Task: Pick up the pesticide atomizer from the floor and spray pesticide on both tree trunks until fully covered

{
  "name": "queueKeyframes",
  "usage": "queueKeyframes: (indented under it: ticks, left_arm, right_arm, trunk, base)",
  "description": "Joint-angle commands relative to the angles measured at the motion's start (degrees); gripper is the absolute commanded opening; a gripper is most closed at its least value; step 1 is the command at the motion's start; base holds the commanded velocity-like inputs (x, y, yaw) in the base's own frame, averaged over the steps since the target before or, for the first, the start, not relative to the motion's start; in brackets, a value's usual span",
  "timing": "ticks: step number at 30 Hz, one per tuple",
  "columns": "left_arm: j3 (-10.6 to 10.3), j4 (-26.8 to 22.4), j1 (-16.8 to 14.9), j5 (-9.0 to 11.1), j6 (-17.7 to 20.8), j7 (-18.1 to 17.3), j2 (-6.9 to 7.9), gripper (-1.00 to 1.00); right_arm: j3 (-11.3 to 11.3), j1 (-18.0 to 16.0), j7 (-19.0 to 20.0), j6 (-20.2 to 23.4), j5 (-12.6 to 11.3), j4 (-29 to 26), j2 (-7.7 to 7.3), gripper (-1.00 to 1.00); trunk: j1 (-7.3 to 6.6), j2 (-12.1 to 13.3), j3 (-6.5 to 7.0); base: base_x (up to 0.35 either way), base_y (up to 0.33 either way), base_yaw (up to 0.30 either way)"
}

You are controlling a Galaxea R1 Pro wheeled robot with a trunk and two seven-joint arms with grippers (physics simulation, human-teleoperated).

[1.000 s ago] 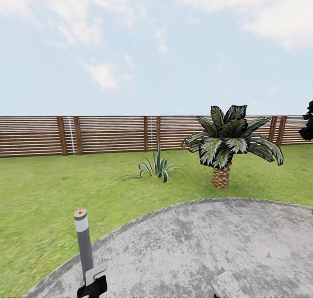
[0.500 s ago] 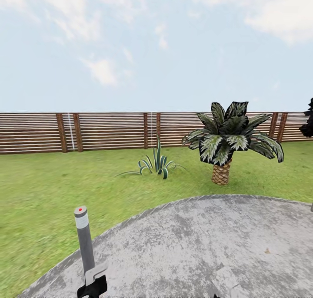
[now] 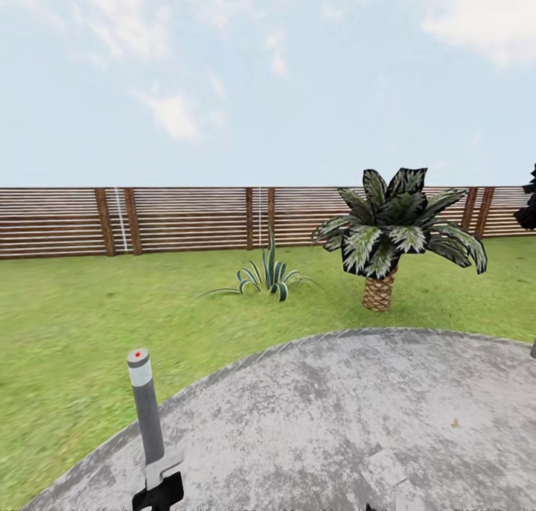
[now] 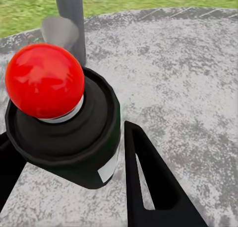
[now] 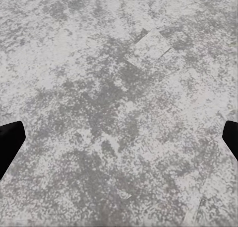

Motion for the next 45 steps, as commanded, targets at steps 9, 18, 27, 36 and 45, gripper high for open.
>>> queueKeyframes:
  ticks: [9,18,27,36,45]
  left_arm:
    - [-0.5,0.0,0.0,0.4,-0.2,0.3,0.00,-1.00]
    - [-0.5,0.0,0.0,0.4,-0.2,0.3,0.00,-1.00]
    - [-0.5,0.0,0.0,0.4,-0.2,0.3,0.00,-1.00]
    - [-0.5,0.0,0.0,0.4,-0.2,0.3,0.00,-1.00]
    - [-0.5,0.0,0.0,0.4,-0.2,0.3,0.04,-1.00]
  right_arm:
    - [-0.2,0.0,-0.1,-0.2,0.0,0.0,0.03,1.00]
    - [-0.2,0.0,-0.1,-0.2,0.0,0.0,0.03,1.00]
    - [-0.2,0.0,-0.1,-0.2,0.0,0.0,0.03,1.00]
    - [-0.2,0.0,-0.1,-0.2,0.0,0.0,0.03,1.00]
    - [-0.2,0.0,-0.1,-0.2,0.0,0.0,0.03,1.00]
  trunk:
    - [0.02,-0.1,-0.87]
    - [0.02,-0.1,-1.71]
    - [0.02,-0.1,-2.55]
    - [0.02,-0.1,-3.38]
    - [0.02,-0.1,-4.22]
  base:
    - [0.000,0.000,0.000]
    - [0.000,0.000,0.000]
    - [0.000,0.000,0.000]
    - [0.000,0.000,0.000]
    - [0.000,0.000,0.000]
